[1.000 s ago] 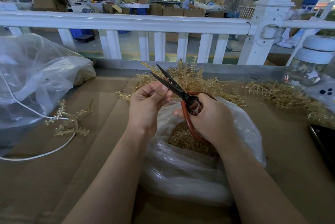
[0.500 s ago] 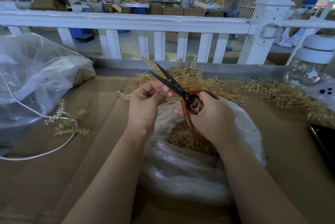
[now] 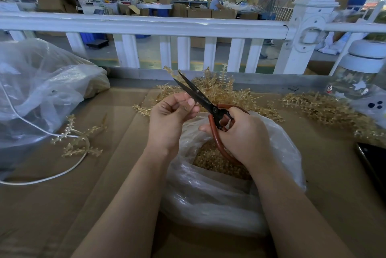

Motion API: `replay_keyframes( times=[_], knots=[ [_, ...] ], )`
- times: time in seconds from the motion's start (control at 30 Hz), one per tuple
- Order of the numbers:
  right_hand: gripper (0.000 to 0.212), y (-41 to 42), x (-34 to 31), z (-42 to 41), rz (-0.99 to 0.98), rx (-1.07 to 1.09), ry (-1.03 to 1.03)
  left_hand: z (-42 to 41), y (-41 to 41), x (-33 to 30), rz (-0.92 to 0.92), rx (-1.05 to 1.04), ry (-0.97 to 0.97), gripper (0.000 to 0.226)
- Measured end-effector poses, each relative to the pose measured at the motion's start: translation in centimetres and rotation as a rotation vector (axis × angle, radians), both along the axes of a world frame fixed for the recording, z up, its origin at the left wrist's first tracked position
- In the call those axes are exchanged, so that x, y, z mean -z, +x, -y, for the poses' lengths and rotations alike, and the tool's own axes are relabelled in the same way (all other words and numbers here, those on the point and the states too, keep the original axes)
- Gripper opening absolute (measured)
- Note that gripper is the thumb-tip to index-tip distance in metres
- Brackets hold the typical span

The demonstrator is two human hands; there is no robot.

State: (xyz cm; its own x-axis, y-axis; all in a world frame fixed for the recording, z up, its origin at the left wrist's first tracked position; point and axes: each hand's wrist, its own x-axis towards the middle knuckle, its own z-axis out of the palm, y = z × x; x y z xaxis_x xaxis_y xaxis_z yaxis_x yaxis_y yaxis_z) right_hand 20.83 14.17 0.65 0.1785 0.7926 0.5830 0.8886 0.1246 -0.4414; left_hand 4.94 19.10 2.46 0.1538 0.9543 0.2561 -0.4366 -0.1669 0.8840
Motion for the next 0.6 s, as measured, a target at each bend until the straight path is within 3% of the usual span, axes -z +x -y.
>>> replay_keyframes(
  times=[0.13, 0.3, 0.43, 0.6],
  knots=[
    [0.07, 0.0, 0.2, -0.1, -0.045, -0.012, -0.002, 0.2, 0.1, -0.2, -0.003, 0.036, -0.038, 0.012],
    [0.046, -0.4, -0.1, -0.2, -0.404, -0.109, -0.045, 0.7, 0.6, -0.2, -0.058, 0.118, -0.159, 0.027],
    [0.019, -0.6, -0.7, -0.5, -0.638, -0.209, -0.114, 0.8, 0.7, 0.1, -0.236, 0.156, -0.136, 0.015],
    [0.011, -0.7, -1.2, -0.5, -0.829, -0.23, -0.153, 0.9, 0.6, 0.1, -0.196, 0.229, -0.177, 0.007]
  ],
)
